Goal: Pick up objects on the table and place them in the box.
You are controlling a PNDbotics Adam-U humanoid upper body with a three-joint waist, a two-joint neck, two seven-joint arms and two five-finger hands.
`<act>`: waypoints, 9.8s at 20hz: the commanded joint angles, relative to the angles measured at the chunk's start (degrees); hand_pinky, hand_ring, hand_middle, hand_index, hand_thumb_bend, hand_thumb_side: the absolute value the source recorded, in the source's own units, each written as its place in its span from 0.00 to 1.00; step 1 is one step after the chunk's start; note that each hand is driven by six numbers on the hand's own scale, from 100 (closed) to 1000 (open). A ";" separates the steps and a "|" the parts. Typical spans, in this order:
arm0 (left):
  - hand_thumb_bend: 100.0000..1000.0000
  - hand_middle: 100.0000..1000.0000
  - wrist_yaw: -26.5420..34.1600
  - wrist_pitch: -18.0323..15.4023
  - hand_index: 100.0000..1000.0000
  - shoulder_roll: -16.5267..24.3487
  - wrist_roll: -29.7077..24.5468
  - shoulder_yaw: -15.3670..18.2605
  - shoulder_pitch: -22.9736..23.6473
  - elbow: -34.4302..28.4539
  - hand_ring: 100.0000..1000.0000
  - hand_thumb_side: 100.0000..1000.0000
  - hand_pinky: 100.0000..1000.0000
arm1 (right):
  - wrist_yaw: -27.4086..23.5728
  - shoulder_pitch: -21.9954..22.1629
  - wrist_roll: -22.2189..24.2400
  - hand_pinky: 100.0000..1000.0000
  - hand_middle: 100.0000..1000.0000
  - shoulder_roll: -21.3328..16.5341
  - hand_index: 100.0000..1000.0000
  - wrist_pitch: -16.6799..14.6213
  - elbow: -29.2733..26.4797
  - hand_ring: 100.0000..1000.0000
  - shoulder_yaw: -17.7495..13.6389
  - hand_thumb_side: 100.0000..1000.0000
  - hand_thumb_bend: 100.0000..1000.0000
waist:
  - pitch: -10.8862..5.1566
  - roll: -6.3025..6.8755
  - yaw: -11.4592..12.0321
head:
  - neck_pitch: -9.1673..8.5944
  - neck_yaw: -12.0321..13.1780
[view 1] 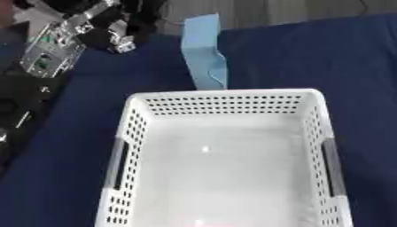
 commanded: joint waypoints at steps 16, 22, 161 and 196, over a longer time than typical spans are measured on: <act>0.43 0.83 -8.09 -3.37 0.88 -3.12 -1.84 -0.43 -0.62 0.05 0.71 0.65 0.72 | -0.61 -1.14 16.83 0.74 0.65 -0.83 0.00 -16.59 -0.77 0.63 0.09 0.84 0.00 | -0.92 -0.24 -0.28 | -0.75 0.55; 0.42 0.89 -9.81 -2.38 0.94 -4.62 -1.18 -0.58 0.23 -0.49 0.76 0.66 0.79 | -0.56 -1.12 16.83 0.74 0.64 -0.77 0.00 -16.73 -0.77 0.63 0.10 0.84 0.01 | -0.89 -0.36 -0.21 | -0.91 0.68; 0.00 1.00 4.24 11.30 1.00 9.40 -17.26 -13.87 10.54 -44.38 1.00 1.00 1.00 | -0.32 0.08 16.83 0.73 0.64 -1.14 0.00 -16.87 -0.77 0.62 -0.77 0.82 0.00 | -1.88 -0.71 1.03 | 0.38 0.14; 0.00 1.00 9.86 3.72 1.00 8.73 -17.62 -12.75 11.54 -39.71 0.91 1.00 0.91 | 0.27 -0.01 16.83 0.74 0.64 -1.18 0.00 -17.64 -0.77 0.63 -0.42 0.82 0.02 | -1.39 -0.69 0.96 | 0.87 0.16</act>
